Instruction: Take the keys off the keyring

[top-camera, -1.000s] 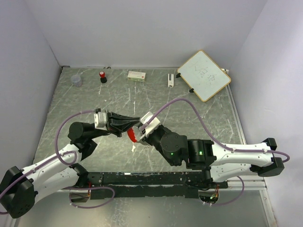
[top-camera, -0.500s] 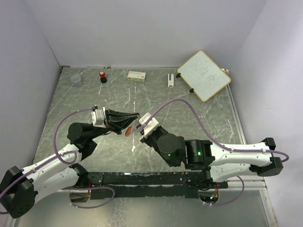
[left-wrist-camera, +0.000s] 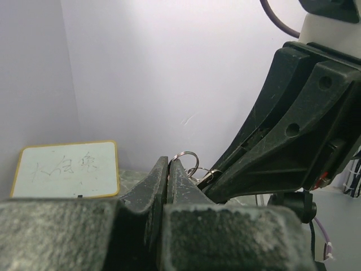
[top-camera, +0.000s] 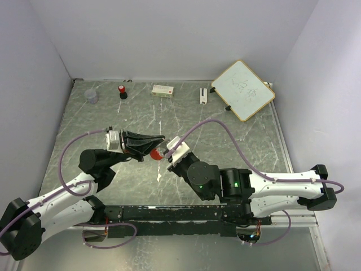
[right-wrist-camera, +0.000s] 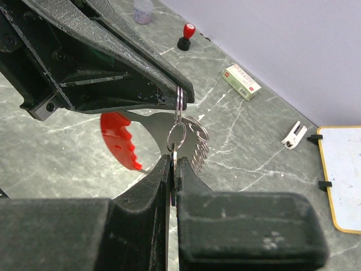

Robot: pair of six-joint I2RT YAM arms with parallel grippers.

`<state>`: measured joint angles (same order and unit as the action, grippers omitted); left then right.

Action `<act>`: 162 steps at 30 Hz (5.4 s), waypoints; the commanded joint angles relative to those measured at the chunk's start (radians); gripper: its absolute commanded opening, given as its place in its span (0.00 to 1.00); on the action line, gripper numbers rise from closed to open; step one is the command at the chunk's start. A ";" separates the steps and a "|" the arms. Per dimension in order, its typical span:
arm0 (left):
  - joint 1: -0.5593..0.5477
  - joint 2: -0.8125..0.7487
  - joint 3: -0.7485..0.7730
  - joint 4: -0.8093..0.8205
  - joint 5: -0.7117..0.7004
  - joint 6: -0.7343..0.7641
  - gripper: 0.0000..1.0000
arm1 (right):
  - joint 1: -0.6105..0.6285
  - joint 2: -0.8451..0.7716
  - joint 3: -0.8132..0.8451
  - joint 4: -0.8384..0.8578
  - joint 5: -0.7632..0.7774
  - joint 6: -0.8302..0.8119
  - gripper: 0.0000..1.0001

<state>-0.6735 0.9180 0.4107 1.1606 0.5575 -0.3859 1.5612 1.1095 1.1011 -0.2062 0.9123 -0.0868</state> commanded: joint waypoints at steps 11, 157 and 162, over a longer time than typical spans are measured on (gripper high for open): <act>-0.003 0.015 -0.025 0.241 -0.025 -0.152 0.07 | 0.005 0.008 -0.046 0.056 0.052 -0.015 0.00; -0.003 0.051 0.029 0.014 -0.028 0.098 0.07 | 0.008 -0.006 -0.009 0.056 0.028 -0.060 0.00; -0.002 0.040 0.020 0.019 -0.033 0.092 0.07 | 0.007 -0.008 -0.017 0.049 0.043 -0.055 0.00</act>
<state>-0.6769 0.9833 0.4294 1.1530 0.5995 -0.2989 1.5608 1.1061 1.0882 -0.1337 0.9516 -0.1650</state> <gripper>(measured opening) 0.089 0.026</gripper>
